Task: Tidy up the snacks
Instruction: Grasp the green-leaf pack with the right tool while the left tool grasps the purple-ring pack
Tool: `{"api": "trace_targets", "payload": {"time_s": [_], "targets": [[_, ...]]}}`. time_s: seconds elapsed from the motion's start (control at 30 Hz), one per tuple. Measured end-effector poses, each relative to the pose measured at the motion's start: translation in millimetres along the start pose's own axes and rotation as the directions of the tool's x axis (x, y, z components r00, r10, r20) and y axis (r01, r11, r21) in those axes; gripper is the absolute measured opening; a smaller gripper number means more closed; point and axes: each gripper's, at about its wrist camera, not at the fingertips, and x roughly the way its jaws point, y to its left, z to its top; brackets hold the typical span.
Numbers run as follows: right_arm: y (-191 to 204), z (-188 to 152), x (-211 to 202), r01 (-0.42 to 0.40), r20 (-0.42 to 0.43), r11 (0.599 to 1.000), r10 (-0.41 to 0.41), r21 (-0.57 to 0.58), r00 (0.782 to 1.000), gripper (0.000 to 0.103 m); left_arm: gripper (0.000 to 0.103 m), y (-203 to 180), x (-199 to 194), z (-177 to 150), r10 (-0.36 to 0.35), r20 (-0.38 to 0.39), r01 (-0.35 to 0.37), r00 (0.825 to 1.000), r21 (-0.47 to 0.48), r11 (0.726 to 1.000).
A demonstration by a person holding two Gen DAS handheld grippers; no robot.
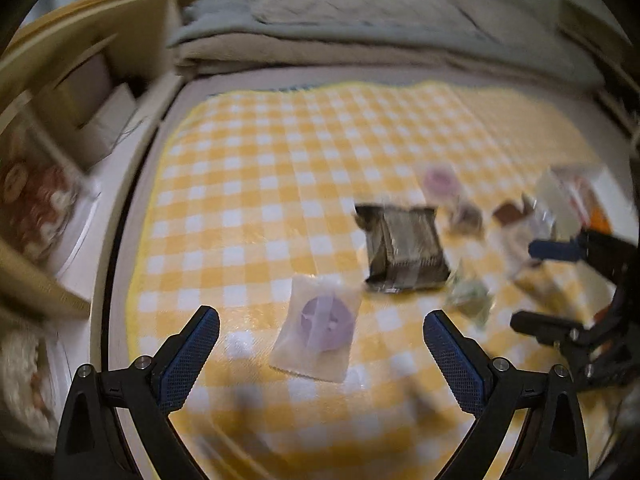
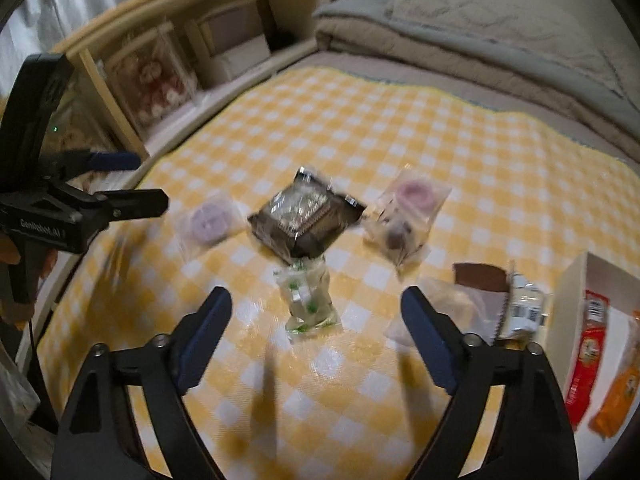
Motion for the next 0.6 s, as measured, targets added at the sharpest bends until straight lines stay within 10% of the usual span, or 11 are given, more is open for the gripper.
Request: {"api": "trace_targets", "payload": {"time_s": [0.6], "targets": [[11, 0, 53, -0.024, -0.146, 0.997, 0.013, -0.075, 0.989, 0.044, 0.077, -28, 91, -1, 0.109, -0.138, -0.079, 0.984, 0.204, 0.976]]}}
